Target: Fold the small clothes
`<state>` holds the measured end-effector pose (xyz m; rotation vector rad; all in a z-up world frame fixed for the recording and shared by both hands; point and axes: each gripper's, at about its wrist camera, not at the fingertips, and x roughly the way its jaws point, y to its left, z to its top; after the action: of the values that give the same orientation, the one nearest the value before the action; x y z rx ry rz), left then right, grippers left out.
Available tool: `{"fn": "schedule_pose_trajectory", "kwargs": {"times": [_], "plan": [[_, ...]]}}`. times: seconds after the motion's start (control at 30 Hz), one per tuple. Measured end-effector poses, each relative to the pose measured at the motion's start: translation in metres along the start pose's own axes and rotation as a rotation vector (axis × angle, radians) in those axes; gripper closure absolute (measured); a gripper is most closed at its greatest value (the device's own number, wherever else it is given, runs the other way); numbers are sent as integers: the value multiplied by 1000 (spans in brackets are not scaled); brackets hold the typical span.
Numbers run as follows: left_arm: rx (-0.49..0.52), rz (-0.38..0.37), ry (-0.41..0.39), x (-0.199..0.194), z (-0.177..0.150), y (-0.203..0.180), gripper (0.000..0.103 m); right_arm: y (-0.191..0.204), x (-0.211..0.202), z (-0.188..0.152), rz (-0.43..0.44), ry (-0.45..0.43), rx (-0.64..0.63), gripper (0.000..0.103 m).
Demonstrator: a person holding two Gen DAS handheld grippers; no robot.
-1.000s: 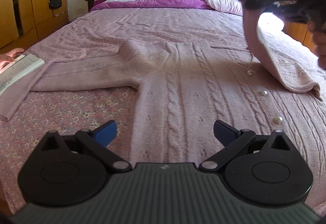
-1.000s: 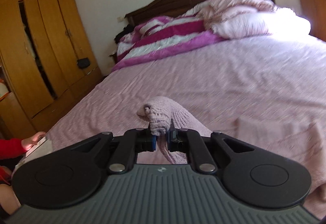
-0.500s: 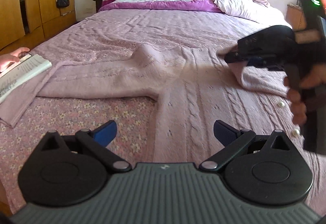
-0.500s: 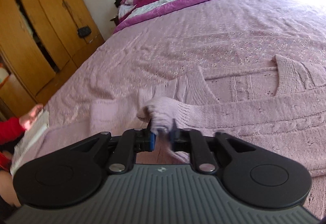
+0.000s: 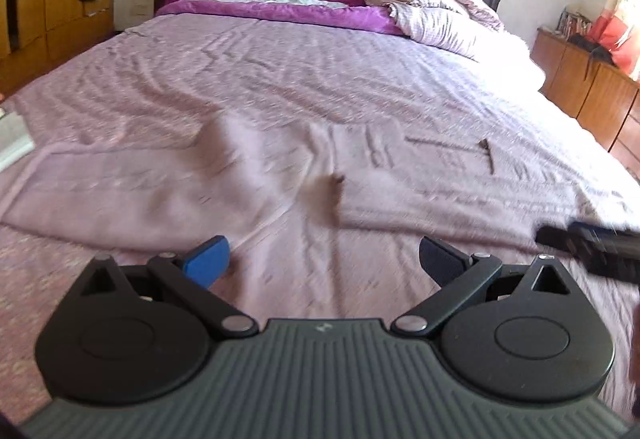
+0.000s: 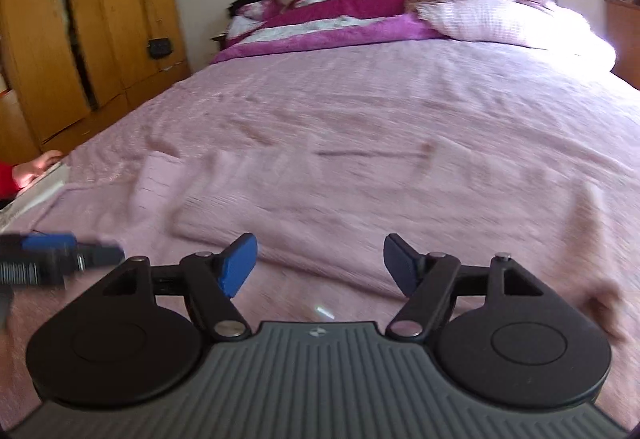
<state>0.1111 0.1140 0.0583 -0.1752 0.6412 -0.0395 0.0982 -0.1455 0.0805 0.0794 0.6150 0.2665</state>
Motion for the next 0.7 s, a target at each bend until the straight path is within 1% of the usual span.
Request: {"fn": "schedule_pose_trajectory", "kwargs": {"times": [0.07, 0.2, 0.27, 0.33, 0.37, 0.43, 0.5, 0.6, 0.67, 0.7], "plan": [[1, -10, 0, 11, 6, -7, 0, -20, -9, -9, -39, -10, 29, 27], [21, -17, -1, 34, 18, -20, 0, -58, -19, -27, -69, -12, 101, 27], [22, -24, 7, 47, 21, -24, 7, -75, -20, -33, -79, -12, 133, 27], [6, -18, 28, 61, 22, -27, 21, -88, -18, -39, -105, -18, 160, 27], [-13, -13, 46, 68, 23, -27, 25, -94, -16, -42, -125, -20, 169, 27], [-65, -15, 74, 80, 23, -24, 27, -104, -13, -47, -160, -32, 180, 27], [-114, -12, 74, 89, 23, -21, 27, -108, -12, -51, -185, -49, 174, 27], [-135, -8, 61, 97, 24, -21, 27, -112, -12, -59, -182, -78, 160, 27], [-119, -19, 57, 102, 24, -27, 27, -110, -9, -65, -189, -93, 143, 27], [-92, -20, 50, 103, 24, -32, 36, -107, -7, -66, -197, -100, 133, 26]]}}
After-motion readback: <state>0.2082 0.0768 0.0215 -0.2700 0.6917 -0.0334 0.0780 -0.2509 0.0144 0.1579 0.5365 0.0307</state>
